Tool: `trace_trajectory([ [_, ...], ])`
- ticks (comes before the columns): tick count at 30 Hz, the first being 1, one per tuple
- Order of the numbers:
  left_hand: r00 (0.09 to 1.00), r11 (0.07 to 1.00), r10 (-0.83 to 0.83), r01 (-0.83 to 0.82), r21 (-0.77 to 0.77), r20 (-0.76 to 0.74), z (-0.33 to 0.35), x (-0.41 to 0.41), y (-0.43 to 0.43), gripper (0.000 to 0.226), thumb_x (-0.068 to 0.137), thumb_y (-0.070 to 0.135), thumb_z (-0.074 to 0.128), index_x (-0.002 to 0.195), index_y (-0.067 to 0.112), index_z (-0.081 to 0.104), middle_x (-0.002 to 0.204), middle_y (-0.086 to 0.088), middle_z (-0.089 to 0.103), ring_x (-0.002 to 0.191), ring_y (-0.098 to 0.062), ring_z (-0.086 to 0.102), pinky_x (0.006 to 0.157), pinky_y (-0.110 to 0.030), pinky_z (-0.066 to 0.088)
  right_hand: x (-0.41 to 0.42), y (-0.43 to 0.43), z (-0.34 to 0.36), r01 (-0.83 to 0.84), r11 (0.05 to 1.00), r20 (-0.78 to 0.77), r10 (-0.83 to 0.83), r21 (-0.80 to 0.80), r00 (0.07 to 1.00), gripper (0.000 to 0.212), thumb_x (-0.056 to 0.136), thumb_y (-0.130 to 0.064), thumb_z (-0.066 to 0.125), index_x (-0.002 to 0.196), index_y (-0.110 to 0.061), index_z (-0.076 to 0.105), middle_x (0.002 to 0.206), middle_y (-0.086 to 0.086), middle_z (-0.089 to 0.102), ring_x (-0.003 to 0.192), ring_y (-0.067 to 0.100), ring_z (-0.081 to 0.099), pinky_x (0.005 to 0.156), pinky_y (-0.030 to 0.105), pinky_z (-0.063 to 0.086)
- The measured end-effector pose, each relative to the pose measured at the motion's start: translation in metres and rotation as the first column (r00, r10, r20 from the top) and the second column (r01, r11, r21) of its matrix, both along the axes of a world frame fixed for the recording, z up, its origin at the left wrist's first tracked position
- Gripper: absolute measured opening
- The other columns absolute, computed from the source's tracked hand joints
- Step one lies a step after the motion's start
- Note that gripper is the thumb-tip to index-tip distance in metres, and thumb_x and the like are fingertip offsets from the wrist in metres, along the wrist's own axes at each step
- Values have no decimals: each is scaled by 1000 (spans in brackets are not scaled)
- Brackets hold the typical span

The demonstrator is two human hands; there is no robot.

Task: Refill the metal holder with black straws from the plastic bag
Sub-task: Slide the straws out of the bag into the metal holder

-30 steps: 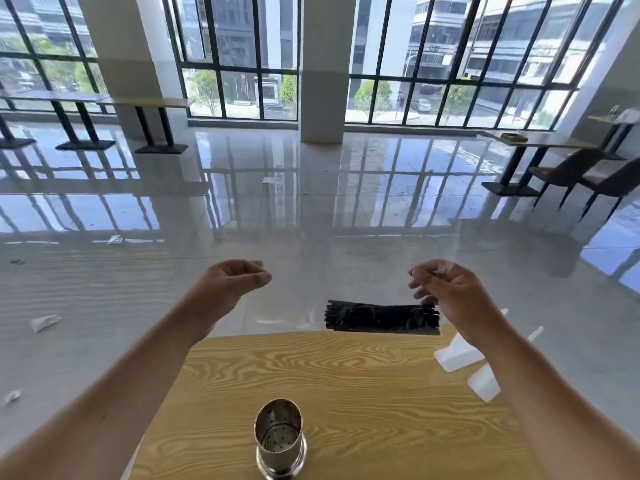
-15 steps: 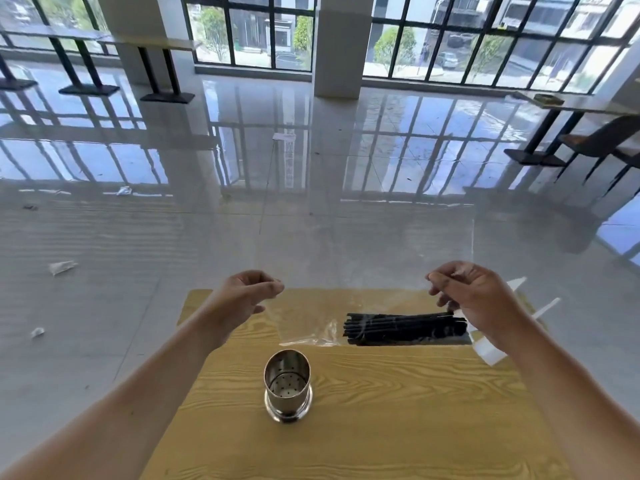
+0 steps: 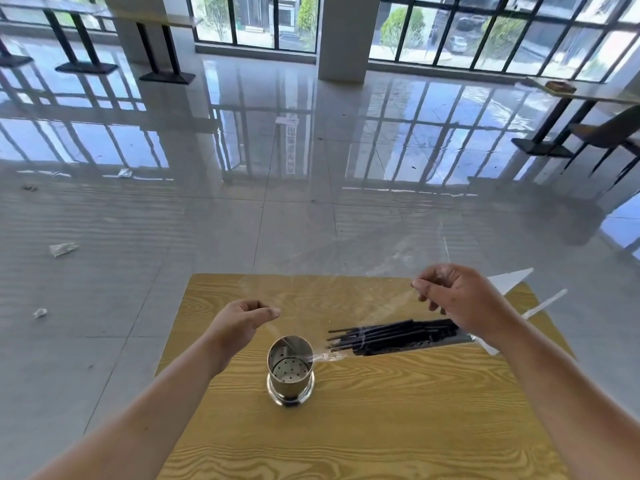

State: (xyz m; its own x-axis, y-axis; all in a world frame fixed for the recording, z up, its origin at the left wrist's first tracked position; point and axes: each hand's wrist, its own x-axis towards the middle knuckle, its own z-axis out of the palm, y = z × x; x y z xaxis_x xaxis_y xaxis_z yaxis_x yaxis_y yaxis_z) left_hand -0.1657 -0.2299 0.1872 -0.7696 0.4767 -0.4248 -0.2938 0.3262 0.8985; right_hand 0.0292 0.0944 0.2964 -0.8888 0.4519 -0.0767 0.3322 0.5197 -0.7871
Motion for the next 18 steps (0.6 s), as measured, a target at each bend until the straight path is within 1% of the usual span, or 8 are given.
trace_trajectory([
  [4,1000,1000,3,-2,-26,16,-13,2,-5,17,89,33,81,91,16,82,109,4,81,110,-12,68,90,-33,46,-6,-5,-1,-19,999,25,18,41,1000,12,101,-25,74,90,-24,77,81,-1,78,65,8,69,65,22,52],
  [8,1000,1000,8,-7,-30,20,-22,1,-10,17,90,33,80,92,16,82,111,-2,81,112,-16,68,96,-37,45,-13,-11,0,-37,998,26,36,49,999,13,101,-27,74,88,-26,77,79,-4,78,66,9,69,67,24,53],
  [13,999,997,52,-51,-55,6,-28,-1,-13,13,90,34,79,86,22,82,100,4,82,109,-17,68,98,-40,48,-26,-19,6,-76,994,29,74,74,997,16,101,-27,75,85,-27,76,76,-7,76,64,6,66,65,26,53],
  [14,998,996,59,-58,-60,5,-28,-1,-14,12,90,34,79,85,24,82,99,5,81,109,-16,68,100,-42,48,-29,-21,8,-87,993,25,85,85,996,17,101,-28,75,84,-27,76,75,-6,76,63,6,66,65,29,55],
  [16,997,996,70,-69,-64,10,-30,-1,-15,10,90,34,79,85,26,82,102,5,81,109,-15,67,104,-44,47,-35,-25,10,-105,988,22,103,110,994,18,100,-29,75,82,-28,75,77,0,76,64,10,66,68,39,59],
  [18,997,995,80,-79,-60,18,-33,-2,-17,12,91,33,79,87,22,81,105,2,80,111,-17,66,105,-44,46,-40,-29,12,-119,984,31,116,130,993,19,99,-30,76,80,-28,74,78,4,76,65,22,68,73,48,62],
])
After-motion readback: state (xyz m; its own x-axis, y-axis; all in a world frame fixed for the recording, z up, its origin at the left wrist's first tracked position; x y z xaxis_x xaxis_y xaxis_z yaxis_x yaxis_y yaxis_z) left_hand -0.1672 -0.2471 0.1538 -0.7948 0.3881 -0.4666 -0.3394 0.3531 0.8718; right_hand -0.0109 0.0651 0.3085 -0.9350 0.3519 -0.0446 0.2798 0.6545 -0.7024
